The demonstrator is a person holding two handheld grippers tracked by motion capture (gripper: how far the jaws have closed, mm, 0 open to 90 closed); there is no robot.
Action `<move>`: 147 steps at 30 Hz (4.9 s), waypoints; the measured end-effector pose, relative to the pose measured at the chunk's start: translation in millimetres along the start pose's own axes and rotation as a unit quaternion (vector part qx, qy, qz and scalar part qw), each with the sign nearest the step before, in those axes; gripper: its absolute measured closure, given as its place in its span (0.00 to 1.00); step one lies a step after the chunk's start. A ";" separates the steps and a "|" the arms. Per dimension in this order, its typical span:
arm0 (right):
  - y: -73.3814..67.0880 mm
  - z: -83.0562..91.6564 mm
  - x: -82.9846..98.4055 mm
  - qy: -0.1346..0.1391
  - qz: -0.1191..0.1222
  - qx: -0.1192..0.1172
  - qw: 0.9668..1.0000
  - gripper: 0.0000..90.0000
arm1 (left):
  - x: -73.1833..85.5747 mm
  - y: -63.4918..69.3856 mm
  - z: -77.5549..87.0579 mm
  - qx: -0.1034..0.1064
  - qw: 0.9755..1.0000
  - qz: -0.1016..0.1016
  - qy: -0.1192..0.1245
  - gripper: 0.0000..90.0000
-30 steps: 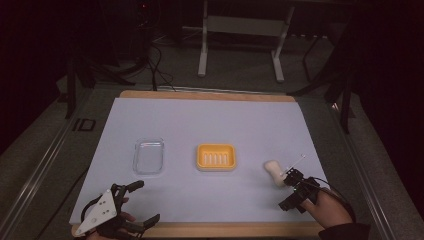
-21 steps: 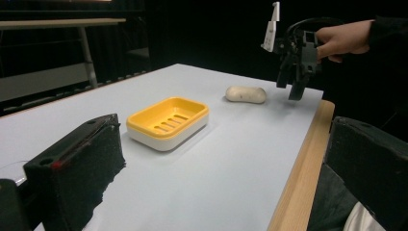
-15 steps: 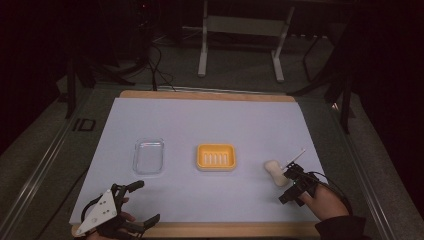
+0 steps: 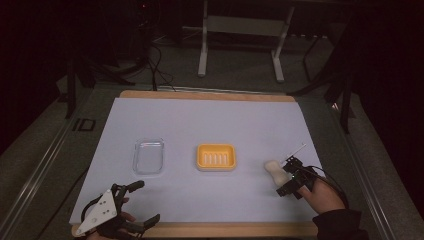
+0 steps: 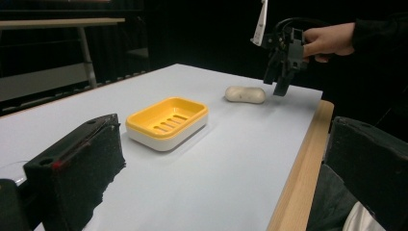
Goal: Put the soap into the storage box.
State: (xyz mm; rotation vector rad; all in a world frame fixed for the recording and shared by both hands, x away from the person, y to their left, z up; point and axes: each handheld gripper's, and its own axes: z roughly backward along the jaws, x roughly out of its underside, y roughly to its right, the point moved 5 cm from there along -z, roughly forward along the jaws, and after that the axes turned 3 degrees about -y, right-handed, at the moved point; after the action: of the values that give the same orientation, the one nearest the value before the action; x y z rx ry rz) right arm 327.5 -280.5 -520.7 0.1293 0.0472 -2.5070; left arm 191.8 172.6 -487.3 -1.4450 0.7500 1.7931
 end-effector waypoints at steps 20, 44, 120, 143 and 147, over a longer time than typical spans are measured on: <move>7.8 0.5 -20.2 0.069 -0.014 -0.003 0.997 0.17 | 0.0 0.3 -0.4 0.003 1.000 -0.001 0.000 0.00; 14.6 -19.2 -44.4 0.054 -0.032 0.009 0.998 0.30 | 0.5 0.9 -1.2 0.006 1.000 -0.004 -0.002 0.00; 1.1 1.4 -70.4 0.046 0.230 -0.035 0.972 0.55 | 1.6 0.4 -2.3 0.007 1.000 -0.003 -0.008 0.00; -26.9 24.5 -75.7 0.034 0.378 -0.066 0.923 0.55 | 1.6 0.8 -2.6 0.008 1.000 -0.003 -0.007 0.00; -32.6 33.5 -82.1 0.043 0.390 -0.070 0.917 0.55 | 1.4 0.7 -2.3 0.008 1.000 -0.003 -0.007 0.00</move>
State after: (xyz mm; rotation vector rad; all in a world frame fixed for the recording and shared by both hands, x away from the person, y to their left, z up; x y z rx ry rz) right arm 371.4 -208.1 -478.6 0.1602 0.1747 -1.6915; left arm 192.3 170.6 -489.2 -1.4214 0.7520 1.7865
